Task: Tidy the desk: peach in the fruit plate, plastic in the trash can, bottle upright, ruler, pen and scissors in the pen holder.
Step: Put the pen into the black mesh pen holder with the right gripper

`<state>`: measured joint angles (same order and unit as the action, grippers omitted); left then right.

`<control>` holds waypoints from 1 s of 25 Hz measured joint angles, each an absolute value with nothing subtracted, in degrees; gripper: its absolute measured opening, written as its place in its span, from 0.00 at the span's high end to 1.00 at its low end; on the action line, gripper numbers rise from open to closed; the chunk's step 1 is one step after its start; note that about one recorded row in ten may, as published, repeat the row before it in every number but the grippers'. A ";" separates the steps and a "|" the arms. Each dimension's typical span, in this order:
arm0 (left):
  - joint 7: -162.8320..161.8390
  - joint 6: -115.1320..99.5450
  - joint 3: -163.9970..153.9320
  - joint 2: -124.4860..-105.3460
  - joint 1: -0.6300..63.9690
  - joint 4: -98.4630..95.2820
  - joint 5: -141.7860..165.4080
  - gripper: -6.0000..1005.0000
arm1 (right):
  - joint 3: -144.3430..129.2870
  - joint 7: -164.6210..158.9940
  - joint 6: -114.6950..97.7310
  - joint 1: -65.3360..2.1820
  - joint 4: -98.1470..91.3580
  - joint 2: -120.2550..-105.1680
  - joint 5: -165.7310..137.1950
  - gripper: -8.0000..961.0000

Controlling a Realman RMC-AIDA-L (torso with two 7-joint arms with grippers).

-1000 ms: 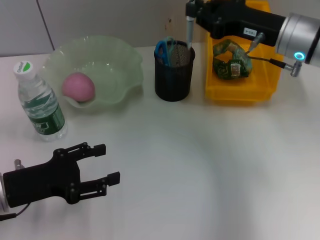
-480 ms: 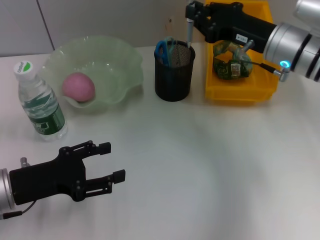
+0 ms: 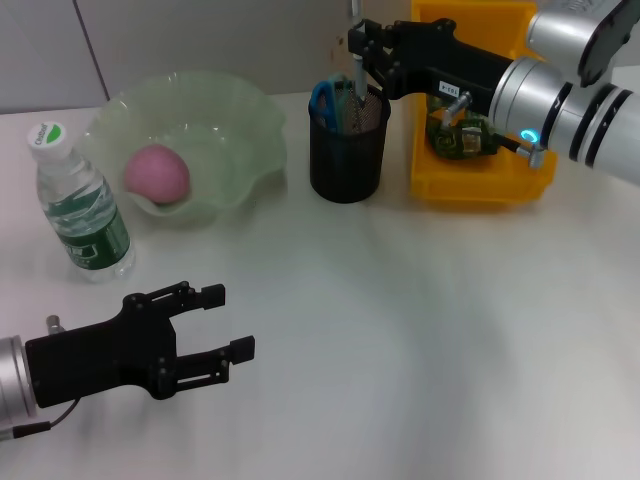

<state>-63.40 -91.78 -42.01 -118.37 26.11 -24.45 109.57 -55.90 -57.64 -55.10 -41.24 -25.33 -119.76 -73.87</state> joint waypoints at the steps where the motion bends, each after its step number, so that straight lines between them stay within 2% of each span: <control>1: -63.40 -91.78 -42.01 -118.37 26.11 -24.45 109.57 0.20 | -55.90 -57.28 -54.98 -41.33 -25.02 -119.78 -73.54 0.87; 25: -65.91 -92.04 -42.01 -117.99 25.72 -25.05 109.33 0.20 | -58.17 -53.87 -50.01 -44.14 -19.03 -119.78 -70.83 0.87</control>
<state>-65.91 -92.04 -42.01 -117.99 25.72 -25.05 109.33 -58.18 -53.87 -50.01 -44.14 -19.03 -119.78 -70.83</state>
